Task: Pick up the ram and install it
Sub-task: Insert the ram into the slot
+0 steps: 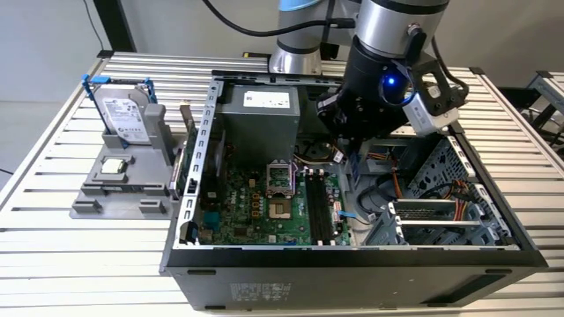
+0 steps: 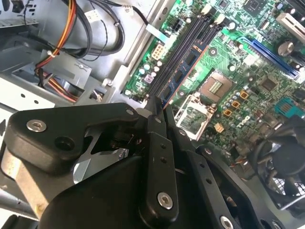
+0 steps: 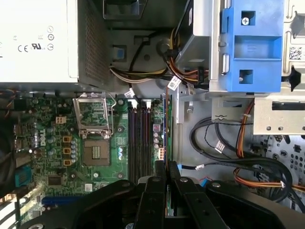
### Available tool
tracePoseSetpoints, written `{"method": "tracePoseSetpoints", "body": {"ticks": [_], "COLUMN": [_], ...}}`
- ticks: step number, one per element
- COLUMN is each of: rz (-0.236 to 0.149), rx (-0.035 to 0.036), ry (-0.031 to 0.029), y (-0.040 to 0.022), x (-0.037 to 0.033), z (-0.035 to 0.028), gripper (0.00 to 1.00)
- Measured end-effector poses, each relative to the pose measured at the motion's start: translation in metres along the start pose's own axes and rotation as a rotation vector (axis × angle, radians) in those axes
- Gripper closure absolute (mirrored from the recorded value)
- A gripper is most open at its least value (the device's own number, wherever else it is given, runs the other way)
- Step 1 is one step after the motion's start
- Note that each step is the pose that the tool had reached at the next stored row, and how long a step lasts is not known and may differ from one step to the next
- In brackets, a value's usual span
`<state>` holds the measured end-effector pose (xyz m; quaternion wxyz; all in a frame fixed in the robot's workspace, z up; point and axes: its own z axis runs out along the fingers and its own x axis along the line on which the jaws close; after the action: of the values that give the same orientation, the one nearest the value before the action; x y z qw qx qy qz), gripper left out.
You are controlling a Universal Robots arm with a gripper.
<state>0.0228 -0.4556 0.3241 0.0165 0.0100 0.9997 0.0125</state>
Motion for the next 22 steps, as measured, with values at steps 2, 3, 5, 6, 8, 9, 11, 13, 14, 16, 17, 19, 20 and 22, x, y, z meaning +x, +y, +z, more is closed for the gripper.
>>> {"method": "tracePoseSetpoints", "body": {"ticks": [2,3,5,6,8,9,11,13,14,16,17,19,20,22], "rz": [0.000,0.001,0.001,0.001,0.005,0.008,0.013,0.014,0.015,0.017,0.018,0.019,0.019,0.019], "rx": [0.0039,0.0040,0.0041,0.0040,0.0042,0.0048,0.0053,0.0054,0.0054,0.0056,0.0055,0.0056,0.0055,0.0056], "ry": [-0.0001,-0.0001,-0.0006,-0.0007,-0.0008,-0.0009,-0.0010,-0.0010,-0.0011,-0.0011,-0.0011,-0.0012,-0.0012,-0.0011], "y": [-0.0001,-0.0001,-0.0002,-0.0002,-0.0003,-0.0004,-0.0005,-0.0006,-0.0006,-0.0008,-0.0008,-0.0011,-0.0012,-0.0014], "x": [0.0001,0.0001,0.0002,0.0002,0.0005,0.0007,0.0015,0.0026,0.0033,0.0051,0.0061,0.0075,0.0080,0.0085], "z": [0.0029,0.0039,0.0064,0.0082,0.0118,0.0135,0.0173,0.0208,0.0226,0.0262,0.0281,0.0316,0.0334,0.0370], "gripper": [1.00,1.00,1.00,1.00,1.00,1.00,1.00,1.00,1.00,1.00,1.00,1.00,1.00,1.00]}}
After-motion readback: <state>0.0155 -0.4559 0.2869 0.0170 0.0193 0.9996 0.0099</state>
